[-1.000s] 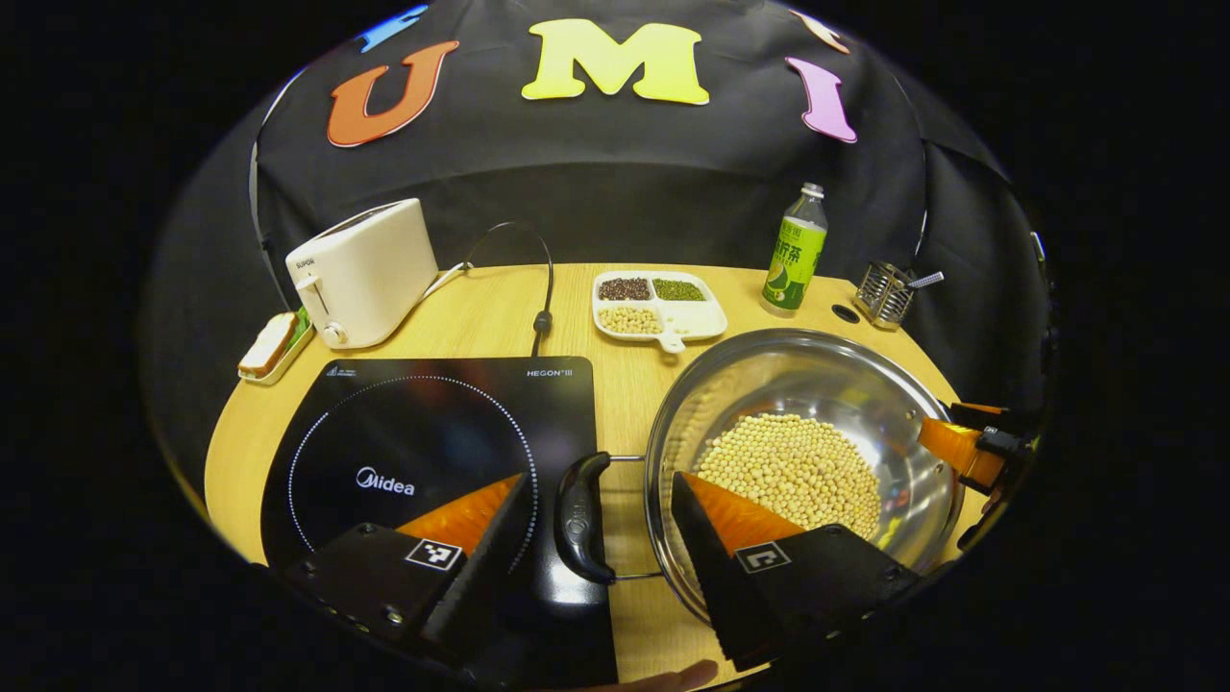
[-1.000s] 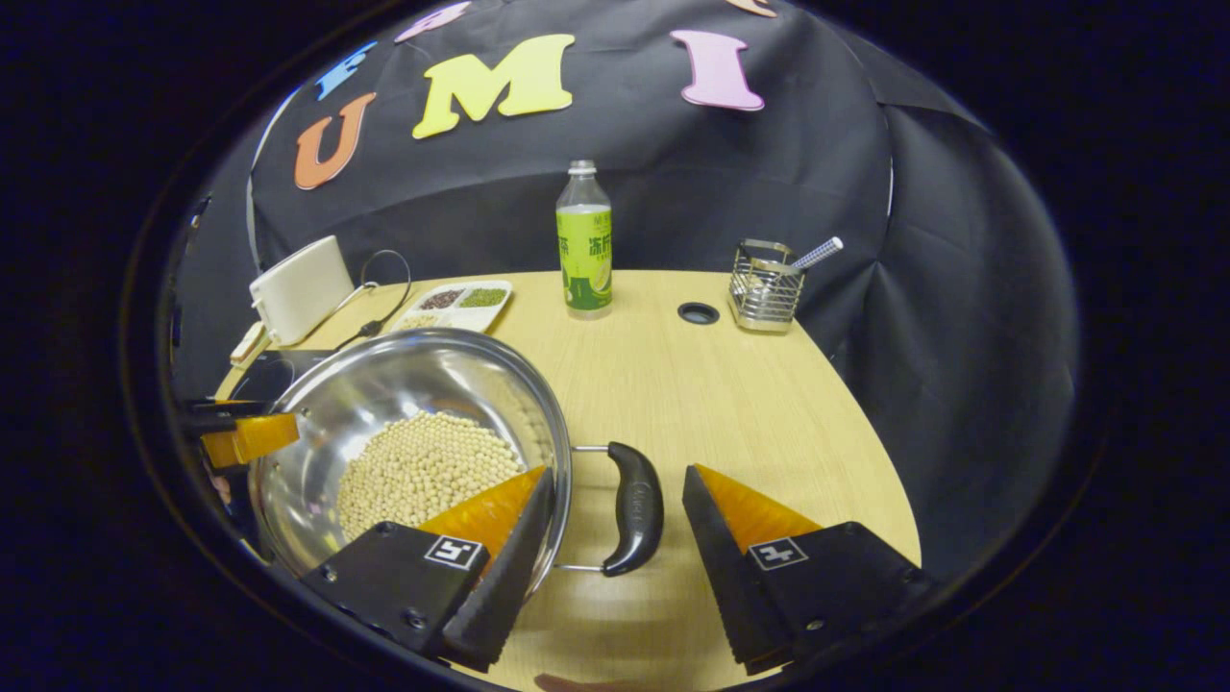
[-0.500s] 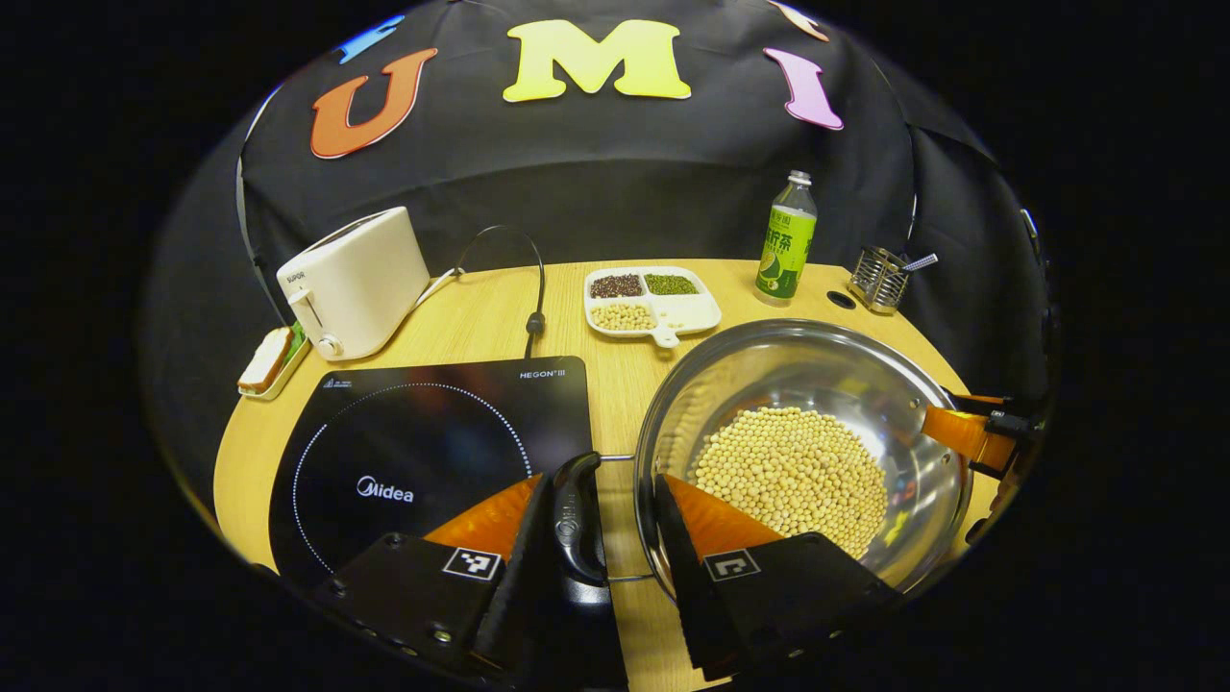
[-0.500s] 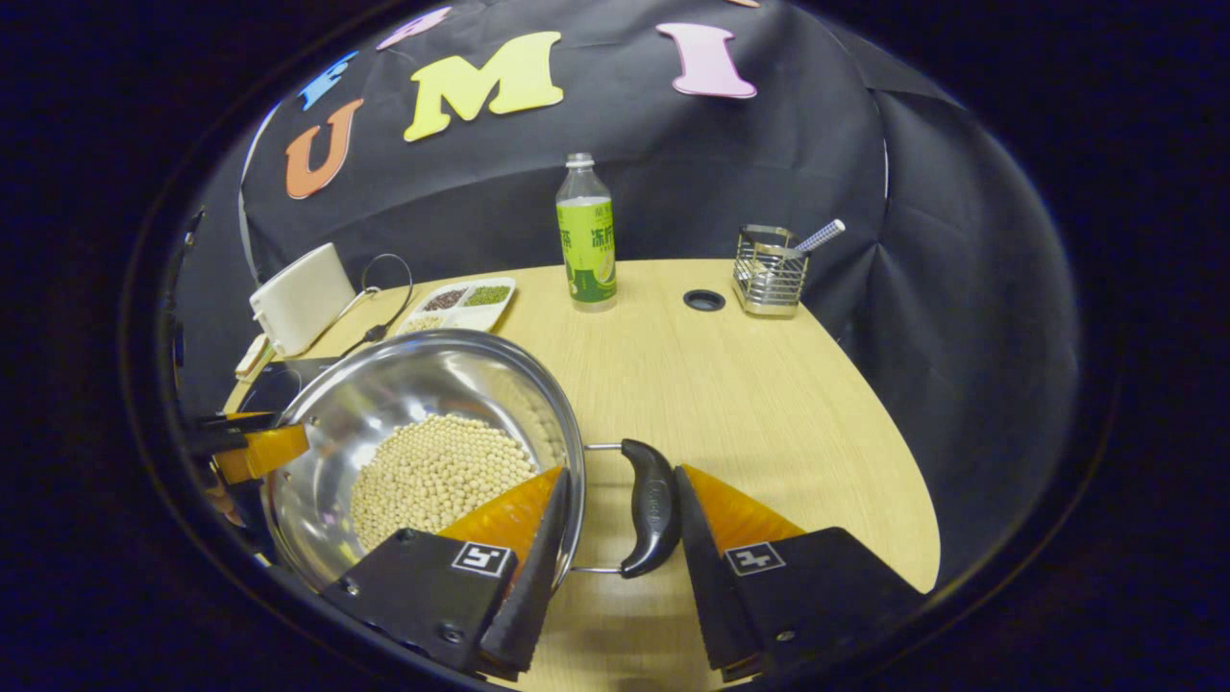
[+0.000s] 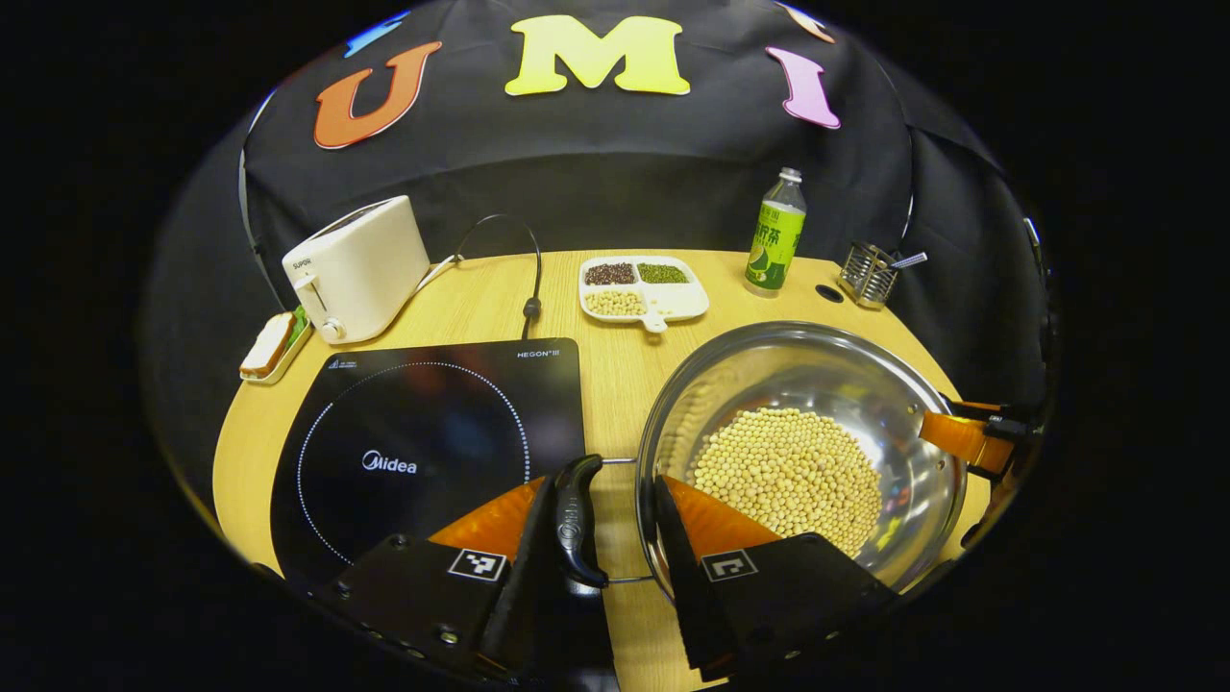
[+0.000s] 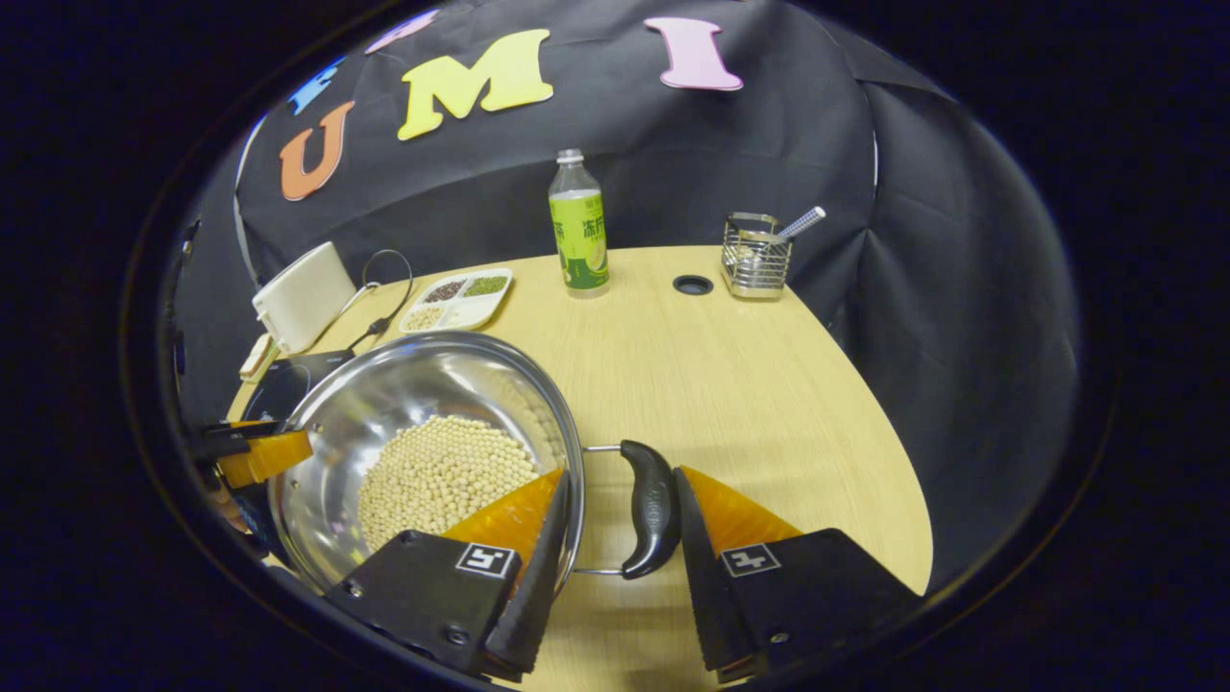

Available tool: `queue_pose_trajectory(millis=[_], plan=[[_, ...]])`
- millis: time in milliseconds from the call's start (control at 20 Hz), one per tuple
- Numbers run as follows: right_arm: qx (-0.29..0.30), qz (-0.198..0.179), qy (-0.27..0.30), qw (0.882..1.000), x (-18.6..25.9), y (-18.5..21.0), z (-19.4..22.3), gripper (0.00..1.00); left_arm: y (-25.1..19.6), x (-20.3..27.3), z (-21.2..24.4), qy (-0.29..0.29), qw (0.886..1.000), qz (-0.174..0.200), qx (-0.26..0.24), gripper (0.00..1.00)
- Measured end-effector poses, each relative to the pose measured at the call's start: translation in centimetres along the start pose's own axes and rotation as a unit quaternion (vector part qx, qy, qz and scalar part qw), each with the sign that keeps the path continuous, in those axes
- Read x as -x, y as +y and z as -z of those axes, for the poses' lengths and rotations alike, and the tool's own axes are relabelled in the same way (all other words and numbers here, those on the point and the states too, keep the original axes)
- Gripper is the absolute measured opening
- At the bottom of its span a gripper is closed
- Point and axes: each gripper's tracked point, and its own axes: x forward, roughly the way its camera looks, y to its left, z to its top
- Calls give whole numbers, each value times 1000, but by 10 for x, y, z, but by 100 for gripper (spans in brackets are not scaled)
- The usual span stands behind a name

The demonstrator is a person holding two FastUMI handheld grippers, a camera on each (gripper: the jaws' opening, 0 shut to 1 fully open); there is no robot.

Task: First push the handle of the pot to place it horizontally, then grasp the pot with both hands and set it on the induction cooktop.

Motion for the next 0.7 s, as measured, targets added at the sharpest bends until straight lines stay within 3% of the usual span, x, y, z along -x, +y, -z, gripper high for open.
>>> queue_pose_trajectory(millis=[50, 250, 300, 350, 700], plan=[[-2, 1, -2, 1000, 6, 1, -2, 64, -1, 6, -4, -5, 1000, 2, 0, 59], [2, 6, -19, 1000, 35, 5, -18, 62, 1, 29, -21, -23, 1000, 10, 0, 57], [4, 7, -23, 1000, 42, 6, -24, 62, 1, 35, -28, -27, 1000, 13, 2, 47], [8, 7, -29, 1000, 51, 8, -32, 62, 1, 42, -36, -34, 999, 15, 0, 57], [13, -7, -68, 998, 106, 27, -90, 62, 14, 101, -104, -100, 995, 18, -12, 57]])
